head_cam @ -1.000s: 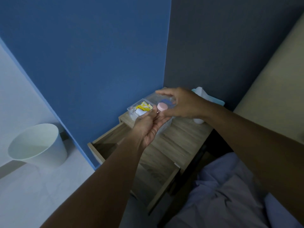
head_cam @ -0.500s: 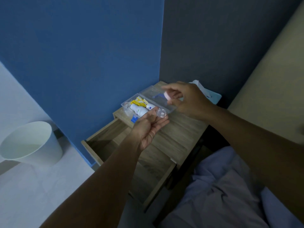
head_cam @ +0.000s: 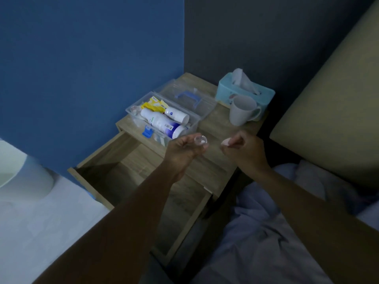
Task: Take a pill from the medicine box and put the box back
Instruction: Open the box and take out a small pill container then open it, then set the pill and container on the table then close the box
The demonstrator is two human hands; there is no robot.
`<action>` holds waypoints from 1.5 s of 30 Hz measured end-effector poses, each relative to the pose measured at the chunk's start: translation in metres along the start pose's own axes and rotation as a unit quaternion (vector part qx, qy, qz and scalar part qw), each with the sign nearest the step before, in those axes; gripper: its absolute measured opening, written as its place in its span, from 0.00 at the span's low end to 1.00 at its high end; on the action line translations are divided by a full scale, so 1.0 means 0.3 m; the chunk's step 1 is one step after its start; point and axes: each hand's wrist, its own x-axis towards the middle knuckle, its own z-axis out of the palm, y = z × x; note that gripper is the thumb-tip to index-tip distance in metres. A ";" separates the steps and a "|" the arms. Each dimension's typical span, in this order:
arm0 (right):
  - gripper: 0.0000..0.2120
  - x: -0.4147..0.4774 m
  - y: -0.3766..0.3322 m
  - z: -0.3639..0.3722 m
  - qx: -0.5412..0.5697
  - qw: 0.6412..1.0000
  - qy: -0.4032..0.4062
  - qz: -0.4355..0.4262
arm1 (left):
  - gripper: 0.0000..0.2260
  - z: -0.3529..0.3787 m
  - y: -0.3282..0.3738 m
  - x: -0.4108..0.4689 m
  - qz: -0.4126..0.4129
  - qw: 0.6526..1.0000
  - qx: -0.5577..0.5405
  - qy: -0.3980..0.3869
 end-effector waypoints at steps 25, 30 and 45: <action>0.21 -0.129 0.232 0.091 -0.037 0.996 -0.064 -0.058 | 0.28 -0.060 -0.213 0.097 0.142 0.836 0.525 -0.075; 0.23 -0.142 0.201 0.069 -0.018 0.997 -0.077 -0.020 | 0.30 -0.093 -0.201 0.015 0.149 0.827 0.537 -0.076; 0.32 0.243 0.030 -0.043 -0.212 0.972 -0.087 -0.060 | 0.31 -0.144 -0.225 -0.028 0.139 0.715 0.679 -0.093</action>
